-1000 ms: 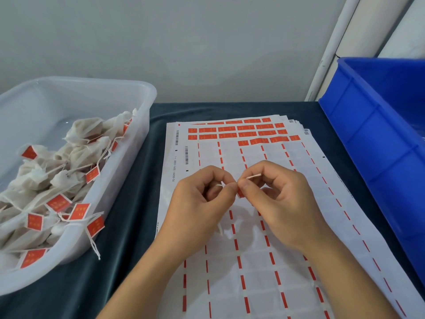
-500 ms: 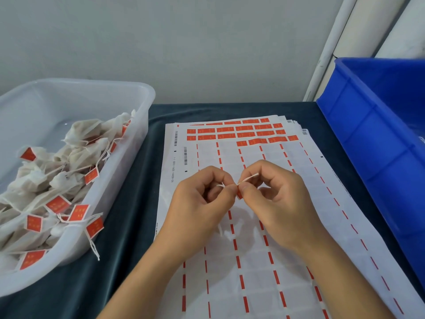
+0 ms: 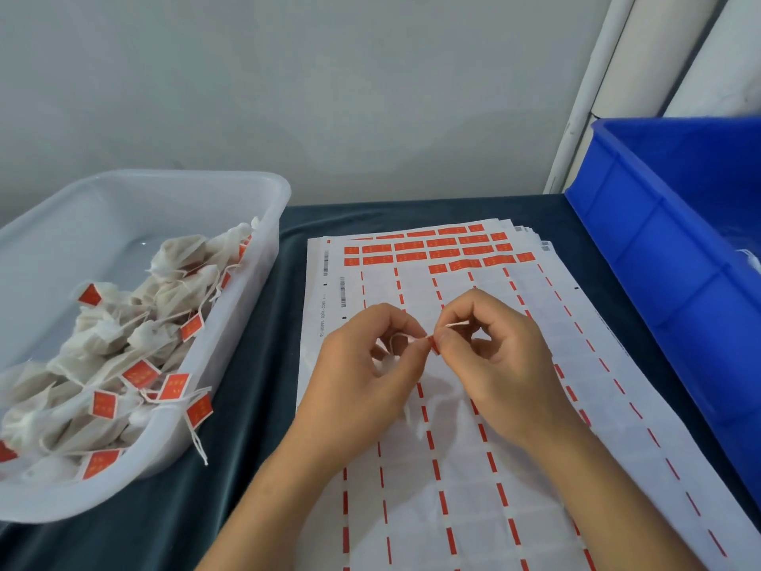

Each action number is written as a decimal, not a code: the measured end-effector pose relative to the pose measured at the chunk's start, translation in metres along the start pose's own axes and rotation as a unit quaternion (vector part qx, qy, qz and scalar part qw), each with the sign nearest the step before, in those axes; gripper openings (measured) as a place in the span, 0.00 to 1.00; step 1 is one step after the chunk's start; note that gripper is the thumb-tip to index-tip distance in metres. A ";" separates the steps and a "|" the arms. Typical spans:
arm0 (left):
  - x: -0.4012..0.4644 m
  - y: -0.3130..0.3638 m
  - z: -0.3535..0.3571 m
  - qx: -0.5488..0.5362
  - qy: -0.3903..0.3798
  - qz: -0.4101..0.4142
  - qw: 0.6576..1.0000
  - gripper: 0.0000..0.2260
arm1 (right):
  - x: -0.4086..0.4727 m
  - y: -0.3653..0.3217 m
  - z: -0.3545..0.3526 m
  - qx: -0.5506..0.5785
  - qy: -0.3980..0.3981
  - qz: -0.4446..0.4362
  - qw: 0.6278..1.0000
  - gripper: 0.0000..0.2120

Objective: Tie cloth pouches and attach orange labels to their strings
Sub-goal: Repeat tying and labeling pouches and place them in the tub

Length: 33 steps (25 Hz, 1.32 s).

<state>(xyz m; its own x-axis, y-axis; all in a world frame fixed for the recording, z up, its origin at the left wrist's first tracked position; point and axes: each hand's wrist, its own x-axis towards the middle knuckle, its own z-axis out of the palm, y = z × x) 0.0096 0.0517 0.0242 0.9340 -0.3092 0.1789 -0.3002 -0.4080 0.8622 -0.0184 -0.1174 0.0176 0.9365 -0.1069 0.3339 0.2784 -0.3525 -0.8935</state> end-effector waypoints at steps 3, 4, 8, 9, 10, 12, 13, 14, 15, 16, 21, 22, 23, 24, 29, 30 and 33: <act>-0.002 0.001 -0.017 0.138 -0.032 -0.033 0.989 0.07 | -0.001 0.001 0.002 0.000 0.028 -0.003 1.000 0.02; -0.003 0.002 -0.022 0.189 -0.055 -0.048 0.979 0.08 | -0.002 0.001 0.003 0.000 0.032 -0.003 0.999 0.02; -0.010 0.012 -0.037 0.263 -0.066 -0.066 0.960 0.07 | -0.003 0.001 0.008 -0.023 0.011 0.017 1.000 0.05; -0.012 0.017 -0.041 0.258 -0.052 -0.066 0.962 0.06 | -0.003 -0.001 0.008 -0.032 -0.006 0.017 0.999 0.06; -0.016 0.022 -0.046 0.249 -0.035 -0.062 0.966 0.06 | -0.004 -0.003 0.009 -0.039 -0.027 0.013 0.999 0.07; -0.024 0.035 -0.061 0.222 0.013 -0.033 0.974 0.04 | -0.007 -0.013 0.010 -0.052 -0.083 0.001 0.995 0.12; -0.028 0.040 -0.073 0.211 0.043 -0.007 0.976 0.04 | -0.008 -0.021 0.013 -0.056 -0.116 -0.004 0.992 0.14; -0.031 0.045 -0.085 0.204 0.072 0.020 0.976 0.03 | -0.008 -0.029 0.016 -0.062 -0.148 -0.008 0.987 0.17; -0.034 0.049 -0.098 0.200 0.100 0.041 0.974 0.03 | -0.007 -0.036 0.019 -0.074 -0.175 -0.018 0.982 0.20; -0.035 0.052 -0.111 0.200 0.129 0.055 0.970 0.02 | -0.005 -0.044 0.023 -0.095 -0.199 -0.033 0.975 0.23; -0.029 0.046 -0.171 0.243 0.263 0.067 0.931 0.03 | 0.004 -0.089 0.058 -0.182 -0.321 -0.152 0.917 0.28; -0.026 0.041 -0.179 0.259 0.278 0.057 0.923 0.03 | 0.004 -0.098 0.069 -0.185 -0.338 -0.176 0.906 0.29; -0.022 0.036 -0.186 0.276 0.285 0.047 0.917 0.03 | 0.005 -0.105 0.081 -0.192 -0.348 -0.198 0.896 0.30; -0.018 0.031 -0.191 0.292 0.281 0.036 0.913 0.04 | 0.005 -0.110 0.092 -0.203 -0.349 -0.217 0.889 0.31; -0.018 0.014 -0.189 0.353 0.196 0.005 0.915 0.03 | 0.006 -0.111 0.119 -0.248 -0.326 -0.263 0.874 0.28; -0.020 0.013 -0.189 0.356 0.182 0.001 0.917 0.03 | 0.006 -0.110 0.121 -0.251 -0.325 -0.265 0.872 0.27; -0.027 0.019 -0.192 0.348 0.127 -0.025 0.928 0.05 | 0.007 -0.108 0.122 -0.254 -0.319 -0.266 0.874 0.27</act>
<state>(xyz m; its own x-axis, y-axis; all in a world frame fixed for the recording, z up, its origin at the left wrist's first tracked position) 0.0160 0.2172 0.1267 0.9389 -0.0987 0.3296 -0.2255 -0.9002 0.3726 -0.0159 0.0336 0.0794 0.6775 0.6798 0.2810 0.7310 -0.5796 -0.3602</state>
